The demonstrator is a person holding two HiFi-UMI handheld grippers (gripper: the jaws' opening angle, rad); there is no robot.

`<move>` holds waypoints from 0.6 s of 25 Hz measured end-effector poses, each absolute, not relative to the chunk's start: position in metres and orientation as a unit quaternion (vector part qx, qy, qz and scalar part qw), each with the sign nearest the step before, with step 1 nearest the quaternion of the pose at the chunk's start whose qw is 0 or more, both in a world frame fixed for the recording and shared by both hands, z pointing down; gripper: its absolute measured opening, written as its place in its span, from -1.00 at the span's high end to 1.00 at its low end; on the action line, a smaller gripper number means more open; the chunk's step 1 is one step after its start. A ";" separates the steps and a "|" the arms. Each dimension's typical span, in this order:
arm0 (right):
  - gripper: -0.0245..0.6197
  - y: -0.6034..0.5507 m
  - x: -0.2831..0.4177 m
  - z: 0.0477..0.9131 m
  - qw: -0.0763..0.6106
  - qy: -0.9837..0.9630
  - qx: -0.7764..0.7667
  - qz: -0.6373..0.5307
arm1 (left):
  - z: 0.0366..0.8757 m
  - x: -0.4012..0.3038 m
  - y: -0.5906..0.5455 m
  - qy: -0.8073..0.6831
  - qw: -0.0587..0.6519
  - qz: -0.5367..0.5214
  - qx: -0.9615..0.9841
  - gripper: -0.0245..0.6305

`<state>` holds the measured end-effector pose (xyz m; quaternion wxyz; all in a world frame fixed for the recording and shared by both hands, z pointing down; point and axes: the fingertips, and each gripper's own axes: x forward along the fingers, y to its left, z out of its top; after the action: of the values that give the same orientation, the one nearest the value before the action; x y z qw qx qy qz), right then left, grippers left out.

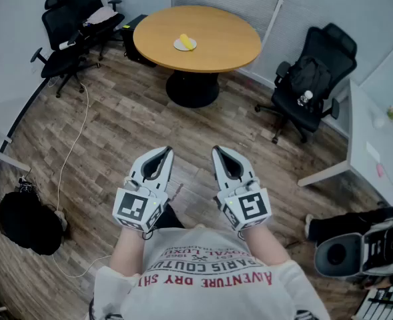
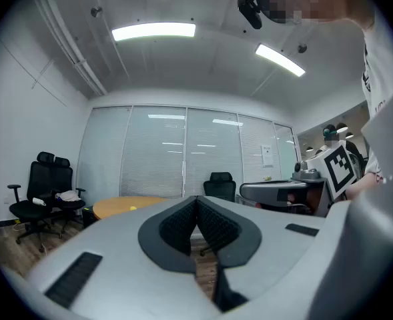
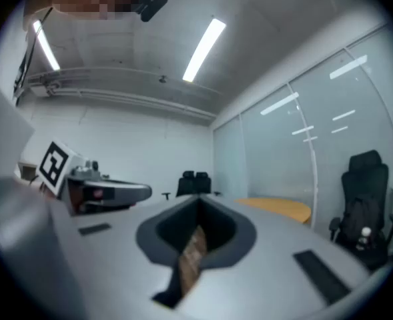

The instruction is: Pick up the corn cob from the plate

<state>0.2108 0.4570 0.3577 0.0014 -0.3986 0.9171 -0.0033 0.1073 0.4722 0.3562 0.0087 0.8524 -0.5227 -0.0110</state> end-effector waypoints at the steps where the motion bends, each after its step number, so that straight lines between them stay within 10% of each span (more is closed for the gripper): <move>1: 0.85 0.455 0.211 0.358 0.000 0.917 -0.399 -0.005 | 0.357 0.108 0.471 -0.522 0.009 -0.011 0.853 0.82; 15: 0.85 0.440 0.215 0.371 0.008 0.908 -0.418 -0.031 | 0.369 0.112 0.452 -0.504 0.029 -0.014 0.863 0.82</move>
<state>0.2146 0.4399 0.3712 0.0082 -0.4178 0.9080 -0.0309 0.1116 0.4521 0.3691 0.0288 0.8632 -0.5038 -0.0138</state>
